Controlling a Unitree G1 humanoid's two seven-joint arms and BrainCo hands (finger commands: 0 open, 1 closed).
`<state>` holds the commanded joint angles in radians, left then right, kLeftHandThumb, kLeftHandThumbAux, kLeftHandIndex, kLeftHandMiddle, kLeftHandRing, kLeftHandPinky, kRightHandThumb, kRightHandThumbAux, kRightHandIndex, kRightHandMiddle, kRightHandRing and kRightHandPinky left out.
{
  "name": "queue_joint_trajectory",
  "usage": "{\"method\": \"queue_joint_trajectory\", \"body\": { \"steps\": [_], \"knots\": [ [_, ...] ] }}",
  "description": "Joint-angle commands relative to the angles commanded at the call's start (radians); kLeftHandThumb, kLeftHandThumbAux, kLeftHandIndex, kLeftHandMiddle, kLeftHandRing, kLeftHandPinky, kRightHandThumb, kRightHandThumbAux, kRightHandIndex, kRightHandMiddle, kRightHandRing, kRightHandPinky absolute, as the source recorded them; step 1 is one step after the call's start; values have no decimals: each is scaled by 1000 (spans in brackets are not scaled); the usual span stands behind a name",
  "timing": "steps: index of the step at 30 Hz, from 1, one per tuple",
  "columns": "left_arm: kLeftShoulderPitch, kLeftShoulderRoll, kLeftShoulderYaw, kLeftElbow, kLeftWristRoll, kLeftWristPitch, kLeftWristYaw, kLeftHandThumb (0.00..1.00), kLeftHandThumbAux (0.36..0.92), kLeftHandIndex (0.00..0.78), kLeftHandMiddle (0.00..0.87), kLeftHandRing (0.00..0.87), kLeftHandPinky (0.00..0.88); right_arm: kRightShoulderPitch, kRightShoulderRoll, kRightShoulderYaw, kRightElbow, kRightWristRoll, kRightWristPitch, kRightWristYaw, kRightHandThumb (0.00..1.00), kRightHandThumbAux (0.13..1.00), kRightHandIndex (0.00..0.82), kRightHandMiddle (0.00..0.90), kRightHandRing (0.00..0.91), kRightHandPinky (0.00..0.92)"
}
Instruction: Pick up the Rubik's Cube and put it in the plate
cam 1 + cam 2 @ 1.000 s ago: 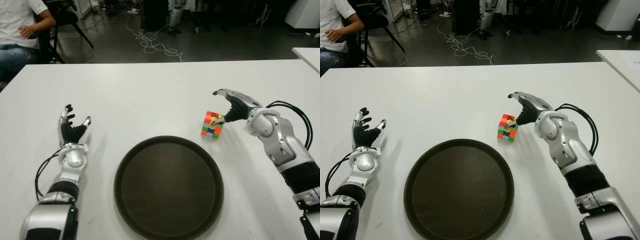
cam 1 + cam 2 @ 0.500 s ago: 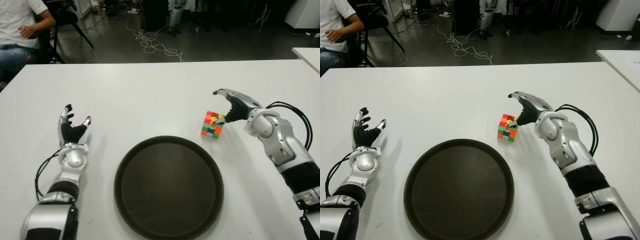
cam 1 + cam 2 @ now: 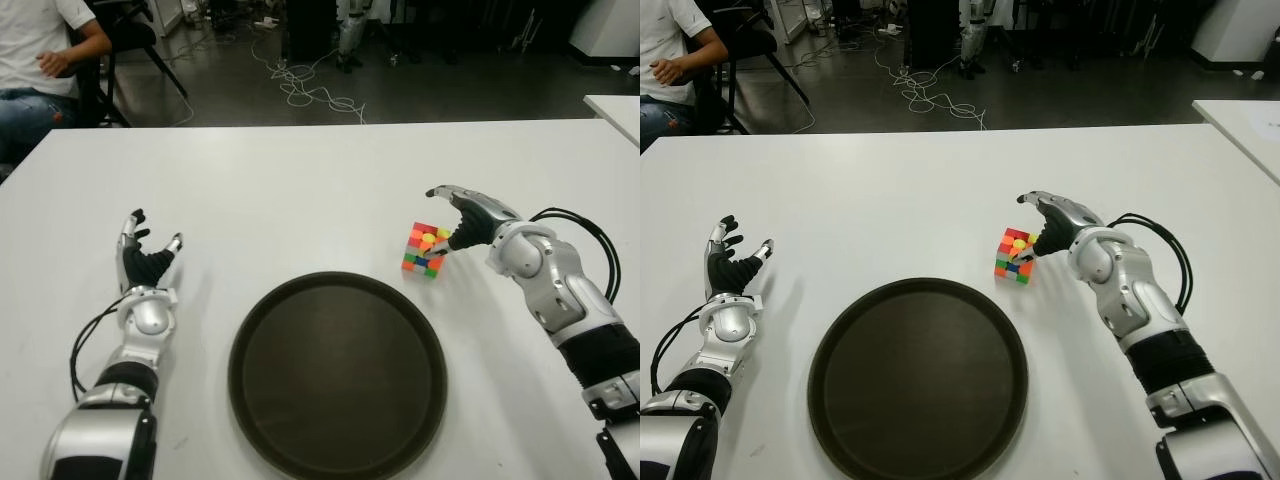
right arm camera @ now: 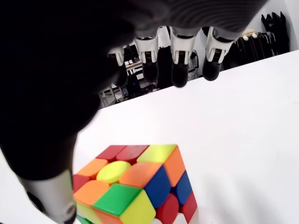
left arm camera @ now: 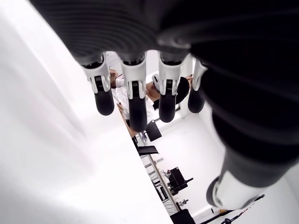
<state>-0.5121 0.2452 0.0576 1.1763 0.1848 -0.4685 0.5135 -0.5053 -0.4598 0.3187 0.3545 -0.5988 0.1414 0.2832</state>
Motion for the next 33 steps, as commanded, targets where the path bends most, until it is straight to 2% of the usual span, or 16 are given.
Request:
{"method": "queue_joint_trajectory", "body": {
  "steps": [12,21,33],
  "knots": [
    [1,0,2,-3,-4,-1,-5,106,728,108,156,167,186,-6,7,0,38,10,-39,-13,0,782,37,77,85,52],
    [0,1,-3,-4,3,0,3,104,757,106,166,181,210,-4,16,-6,51,21,-35,-23,0,776,41,82,89,56],
    [1,3,-3,-6,3,10,-4,96,743,103,150,164,187,-12,23,3,75,18,-40,-25,0,778,40,83,88,53]
  ]
}}
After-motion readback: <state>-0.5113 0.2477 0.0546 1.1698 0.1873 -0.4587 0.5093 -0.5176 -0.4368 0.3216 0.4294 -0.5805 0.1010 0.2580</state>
